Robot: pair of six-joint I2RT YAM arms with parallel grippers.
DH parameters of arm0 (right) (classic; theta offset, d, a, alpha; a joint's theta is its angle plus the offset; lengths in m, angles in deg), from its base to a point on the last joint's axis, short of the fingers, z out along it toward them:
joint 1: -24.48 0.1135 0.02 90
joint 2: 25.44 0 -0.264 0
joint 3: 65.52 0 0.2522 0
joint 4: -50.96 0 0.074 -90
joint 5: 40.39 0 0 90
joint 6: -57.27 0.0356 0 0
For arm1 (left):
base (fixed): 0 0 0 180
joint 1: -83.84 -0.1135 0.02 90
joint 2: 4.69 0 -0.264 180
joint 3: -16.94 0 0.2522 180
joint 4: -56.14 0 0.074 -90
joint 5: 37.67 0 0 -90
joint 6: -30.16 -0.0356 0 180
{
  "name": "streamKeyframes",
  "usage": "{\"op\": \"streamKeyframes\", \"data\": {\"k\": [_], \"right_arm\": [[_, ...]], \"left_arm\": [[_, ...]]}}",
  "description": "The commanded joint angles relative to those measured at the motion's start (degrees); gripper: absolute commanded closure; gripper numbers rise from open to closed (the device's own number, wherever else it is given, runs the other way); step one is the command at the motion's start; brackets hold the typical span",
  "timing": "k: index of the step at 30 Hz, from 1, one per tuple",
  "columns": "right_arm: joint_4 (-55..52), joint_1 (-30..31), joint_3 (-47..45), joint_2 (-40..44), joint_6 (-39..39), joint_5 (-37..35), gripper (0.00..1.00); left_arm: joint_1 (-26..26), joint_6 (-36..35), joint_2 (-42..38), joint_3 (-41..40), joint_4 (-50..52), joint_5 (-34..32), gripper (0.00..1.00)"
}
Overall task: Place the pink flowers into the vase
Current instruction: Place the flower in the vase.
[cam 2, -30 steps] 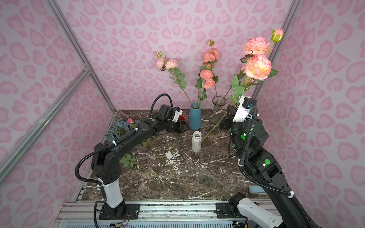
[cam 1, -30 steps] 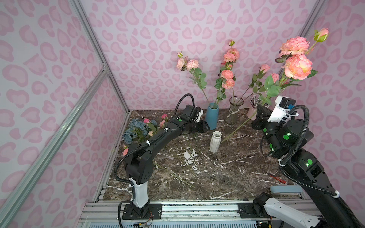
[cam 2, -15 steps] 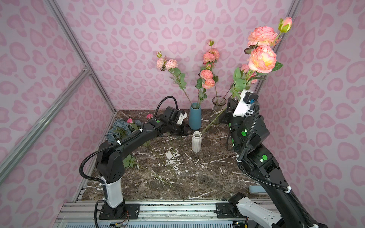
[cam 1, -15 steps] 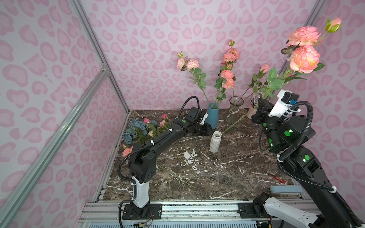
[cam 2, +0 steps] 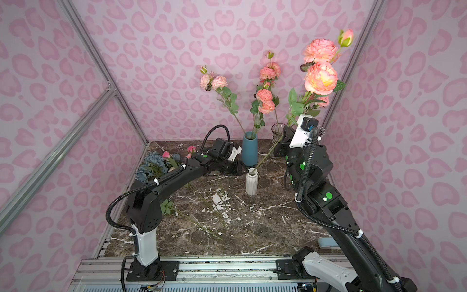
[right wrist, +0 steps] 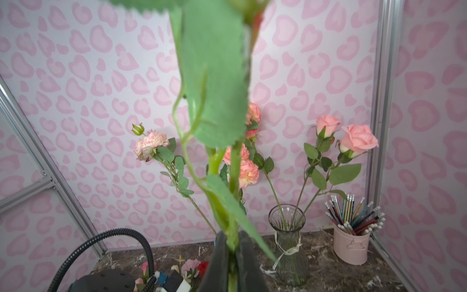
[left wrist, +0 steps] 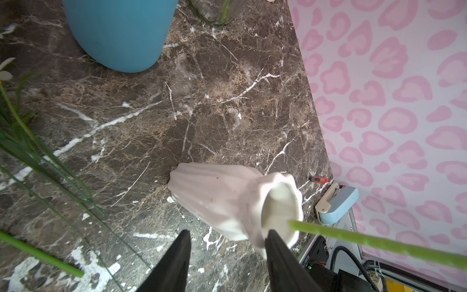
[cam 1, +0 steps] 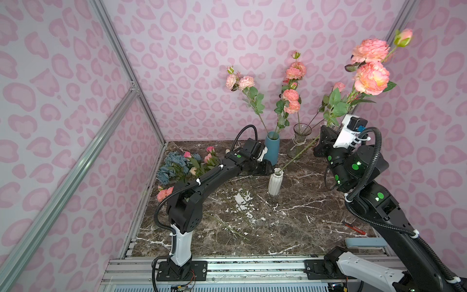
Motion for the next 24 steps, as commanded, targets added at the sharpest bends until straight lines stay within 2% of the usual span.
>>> {"op": "streamKeyframes", "data": {"k": [1,24], "right_arm": [[2.4,0.0,-0.6,0.1,0.7,0.7,1.0],[8.1,0.0,-14.2,-3.0,4.7,5.5,1.0]], "left_arm": [[0.1,-0.5,0.4,0.6,-0.9,-0.2,0.48],[0.2,-0.6,0.2,-1.1,-0.6,-1.5,0.49]]}}
